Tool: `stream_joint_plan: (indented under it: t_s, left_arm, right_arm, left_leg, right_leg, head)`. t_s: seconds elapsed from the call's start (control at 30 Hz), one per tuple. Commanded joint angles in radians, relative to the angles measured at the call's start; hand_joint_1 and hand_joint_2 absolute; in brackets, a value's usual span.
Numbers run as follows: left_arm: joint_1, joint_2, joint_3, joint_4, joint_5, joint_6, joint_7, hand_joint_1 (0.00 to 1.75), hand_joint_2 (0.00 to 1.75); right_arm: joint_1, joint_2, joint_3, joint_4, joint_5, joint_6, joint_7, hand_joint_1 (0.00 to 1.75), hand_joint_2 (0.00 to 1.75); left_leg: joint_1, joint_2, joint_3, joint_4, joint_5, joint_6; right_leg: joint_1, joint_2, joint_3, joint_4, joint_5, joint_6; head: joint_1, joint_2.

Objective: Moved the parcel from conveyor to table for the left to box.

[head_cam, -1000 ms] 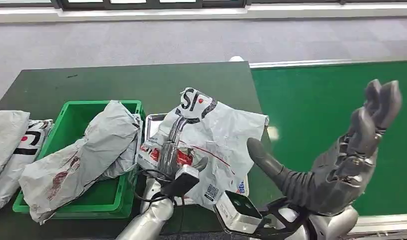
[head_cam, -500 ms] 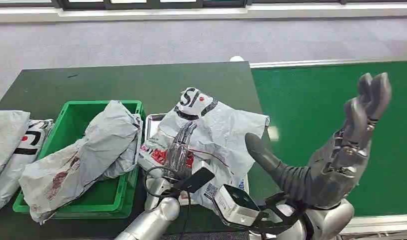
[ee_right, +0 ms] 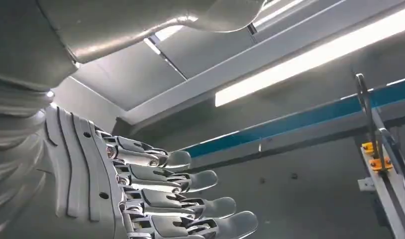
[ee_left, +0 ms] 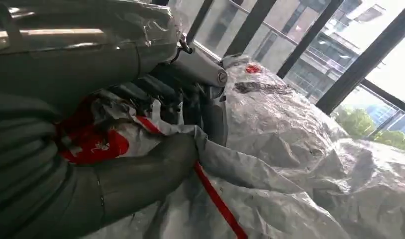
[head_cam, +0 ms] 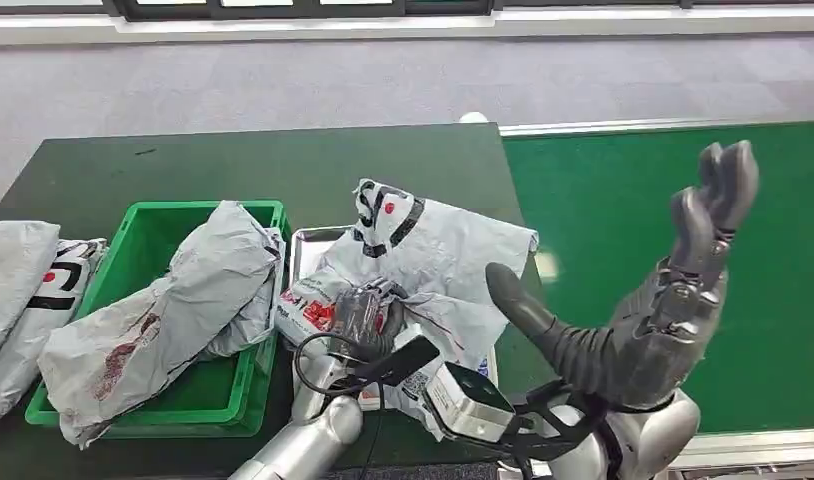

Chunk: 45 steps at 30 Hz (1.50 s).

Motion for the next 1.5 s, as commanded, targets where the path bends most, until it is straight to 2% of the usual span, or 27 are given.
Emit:
stream_joint_plan:
  t_s: [0.03, 0.43, 0.5, 0.6, 0.67, 0.73, 0.77, 0.87, 1.0, 1.07, 1.17, 1.33, 1.5]
  left_arm:
    - [-0.015, 0.000, 0.026, 0.017, -0.080, 0.024, 0.039, 1.75, 1.75]
    - [-0.015, 0.000, 0.026, 0.017, -0.080, 0.024, 0.039, 1.75, 1.75]
    - [0.089, -0.003, 0.153, -0.232, -0.127, 0.024, -0.065, 1.75, 1.75]
    - [0.210, -0.003, 0.236, -0.562, 0.062, 0.024, -0.315, 1.75, 1.75]
    - [0.293, -0.003, 0.200, -0.865, 0.112, 0.024, -0.316, 1.75, 1.75]
    - [0.324, -0.002, 0.185, -1.034, 0.164, 0.024, -0.316, 1.75, 1.75]
    - [0.360, 0.008, 0.171, -1.192, 0.211, 0.024, -0.316, 1.75, 1.75]
    - [0.400, 0.022, 0.155, -1.395, 0.302, 0.024, -0.316, 1.75, 1.75]
    - [0.428, 0.024, 0.150, -1.426, 0.319, 0.024, -0.316, 1.75, 1.75]
    - [0.404, 0.013, 0.152, -1.364, 0.315, 0.024, -0.316, 1.75, 1.75]
    - [0.408, 0.004, 0.144, -1.378, 0.305, 0.024, -0.316, 1.75, 1.75]
    - [0.408, 0.004, 0.144, -1.378, 0.305, 0.024, -0.316, 1.75, 1.75]
    - [0.442, -0.003, 0.149, -1.473, 0.327, 0.024, -0.316, 1.75, 1.75]
  right_arm:
    - [-0.026, 0.016, -0.030, 0.048, 0.000, 0.001, 0.015, 0.00, 1.75]
    - [-0.026, 0.016, -0.030, 0.048, 0.000, 0.001, 0.015, 0.00, 1.75]
    - [-0.021, 0.020, -0.034, 0.036, 0.000, 0.001, 0.010, 0.00, 1.75]
    - [-0.025, 0.024, -0.033, 0.026, 0.000, 0.001, 0.008, 0.00, 1.75]
    - [-0.036, 0.026, -0.029, 0.022, 0.000, 0.001, 0.014, 0.00, 1.75]
    - [-0.047, 0.025, -0.025, 0.023, 0.000, 0.001, 0.020, 0.00, 1.75]
    - [-0.060, 0.023, -0.021, 0.025, 0.000, 0.001, 0.027, 0.00, 1.75]
    - [-0.073, 0.015, -0.012, 0.025, 0.000, 0.001, 0.038, 0.00, 1.75]
    - [-0.064, 0.015, -0.024, 0.012, 0.000, 0.001, 0.031, 0.00, 1.75]
    - [-0.051, 0.021, -0.026, 0.005, 0.000, 0.001, 0.022, 0.00, 1.75]
    - [-0.043, 0.027, -0.031, -0.005, 0.000, 0.001, 0.009, 0.00, 1.75]
    - [-0.043, 0.027, -0.031, -0.005, 0.000, 0.001, 0.009, 0.00, 1.75]
    - [-0.039, 0.032, -0.024, -0.004, 0.000, 0.001, 0.006, 0.00, 1.75]
  left_leg:
    - [0.000, 0.000, 0.002, -0.001, 0.000, -0.001]
    - [0.000, 0.001, 0.002, -0.001, 0.000, -0.001]
    - [0.000, 0.001, 0.001, -0.001, 0.000, -0.001]
    - [0.000, 0.003, 0.000, 0.000, -0.001, -0.001]
    - [0.000, 0.004, 0.000, 0.000, -0.001, -0.001]
    - [0.000, 0.005, 0.001, 0.000, -0.002, -0.002]
    - [0.000, 0.005, -0.001, 0.001, -0.002, -0.001]
    - [0.000, 0.008, 0.000, 0.001, -0.003, -0.002]
    - [0.000, 0.009, 0.003, -0.002, -0.003, -0.001]
    - [0.000, 0.006, 0.004, -0.003, -0.003, -0.001]
    - [0.000, 0.000, 0.000, -0.001, -0.001, 0.000]
    - [-0.001, 0.000, 0.001, -0.002, -0.001, 0.000]
    - [-0.001, 0.001, 0.001, -0.001, -0.002, 0.000]
  right_leg:
    - [0.000, 0.002, 0.002, -0.001, 0.000, 0.001]
    - [0.000, 0.002, 0.001, -0.001, 0.000, 0.001]
    - [0.000, 0.002, 0.001, -0.001, 0.000, 0.001]
    - [0.000, 0.004, -0.001, 0.000, 0.000, 0.001]
    - [0.000, 0.005, -0.001, 0.000, 0.000, 0.001]
    - [0.000, 0.007, -0.001, 0.000, 0.000, 0.001]
    - [0.000, 0.007, -0.003, 0.001, 0.000, 0.001]
    - [0.000, 0.010, -0.002, 0.001, -0.001, 0.001]
    - [0.001, 0.011, 0.001, -0.002, 0.000, 0.001]
    - [0.001, 0.008, 0.003, -0.003, -0.001, 0.002]
    - [0.001, 0.001, 0.001, -0.001, -0.002, 0.001]
    - [0.001, 0.001, 0.002, -0.001, -0.002, 0.002]
    - [0.001, 0.002, 0.002, -0.001, -0.001, 0.002]
  head:
    - [0.000, 0.000]
    - [0.000, 0.000]
    - [0.000, 0.000]
    - [0.000, 0.000]
    - [0.000, 0.000]
    - [0.000, 0.000]
    - [0.000, 0.000]
    - [0.000, 0.000]
    - [0.000, 0.000]
    - [0.000, 0.000]
    - [0.000, 0.000]
    - [0.000, 0.000]
    - [0.000, 0.000]
